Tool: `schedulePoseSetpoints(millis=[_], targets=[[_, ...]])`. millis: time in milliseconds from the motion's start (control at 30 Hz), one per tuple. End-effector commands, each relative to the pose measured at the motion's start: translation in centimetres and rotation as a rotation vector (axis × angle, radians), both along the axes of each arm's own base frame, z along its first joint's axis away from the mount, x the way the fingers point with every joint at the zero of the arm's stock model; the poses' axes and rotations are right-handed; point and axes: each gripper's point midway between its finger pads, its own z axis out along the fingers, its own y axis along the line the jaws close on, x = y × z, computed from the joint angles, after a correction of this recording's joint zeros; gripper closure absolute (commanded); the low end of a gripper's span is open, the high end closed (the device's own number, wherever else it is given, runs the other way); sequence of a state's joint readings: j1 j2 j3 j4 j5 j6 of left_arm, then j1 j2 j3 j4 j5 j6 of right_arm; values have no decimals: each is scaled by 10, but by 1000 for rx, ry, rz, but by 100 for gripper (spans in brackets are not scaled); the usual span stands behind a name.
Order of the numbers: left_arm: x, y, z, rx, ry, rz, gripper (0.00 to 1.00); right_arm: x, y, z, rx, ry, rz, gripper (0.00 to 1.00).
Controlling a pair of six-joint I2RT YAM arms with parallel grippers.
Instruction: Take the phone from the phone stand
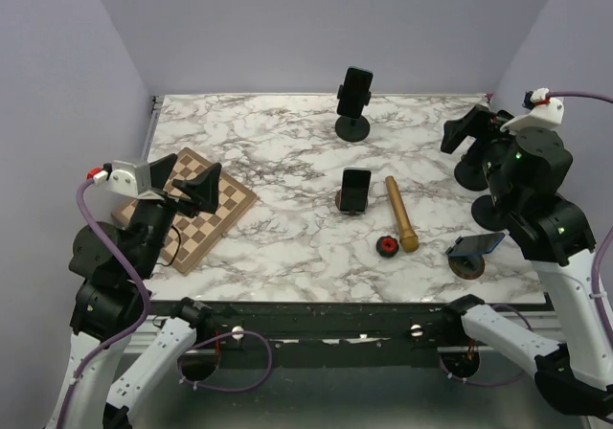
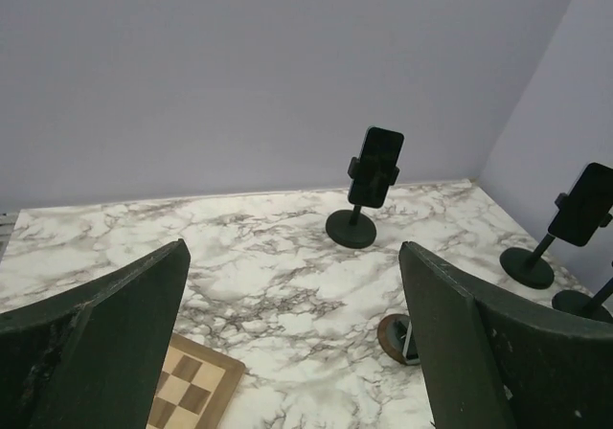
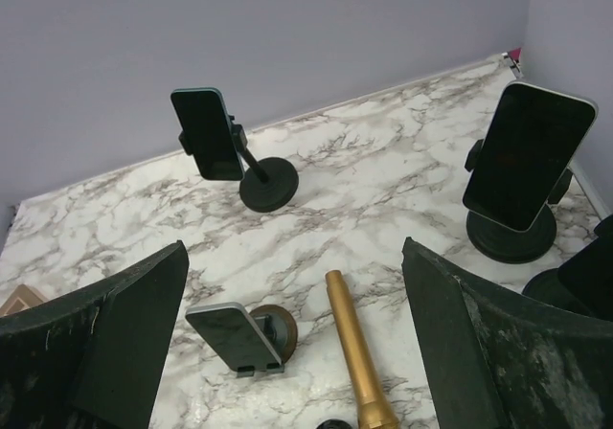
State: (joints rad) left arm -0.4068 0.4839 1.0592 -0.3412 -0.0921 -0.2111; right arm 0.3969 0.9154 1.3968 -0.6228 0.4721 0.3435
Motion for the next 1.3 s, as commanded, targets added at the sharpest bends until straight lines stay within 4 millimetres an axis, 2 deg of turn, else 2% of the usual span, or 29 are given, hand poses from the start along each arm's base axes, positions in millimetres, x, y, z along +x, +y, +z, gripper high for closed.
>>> schedulePoseSetpoints(millis=[0,233,433,567,667,733,800,933,1000,1100,1267], targets=[[1,-9,-14,-5,70,-45,1,3,5,-14,-2,56,18,0],[8,-10,-39,-17,183,-26,1,20,12,-40,-7,173,-5,0],[12,-17,-65,-13,291,-46,1,41,25,-77,-5,316,-14,0],[13,-29,-95,6,414,-92,1,48,49,-98,20,383,90,0],[14,-29,-121,-8,515,-73,1,51,64,-114,37,431,151,0],[15,-28,-138,-27,572,-51,1,52,73,-129,51,493,176,0],[15,-32,-151,-50,616,-57,1,53,92,-147,61,555,242,0],[18,-34,-166,-90,683,-40,1,47,134,-172,43,604,315,0],[20,-31,-173,-109,721,-3,1,46,146,-190,19,654,316,0],[22,-24,-182,-127,777,68,1,44,159,-213,-57,694,297,0],[24,-7,-191,-117,776,165,1,42,174,-224,-63,671,291,0]])
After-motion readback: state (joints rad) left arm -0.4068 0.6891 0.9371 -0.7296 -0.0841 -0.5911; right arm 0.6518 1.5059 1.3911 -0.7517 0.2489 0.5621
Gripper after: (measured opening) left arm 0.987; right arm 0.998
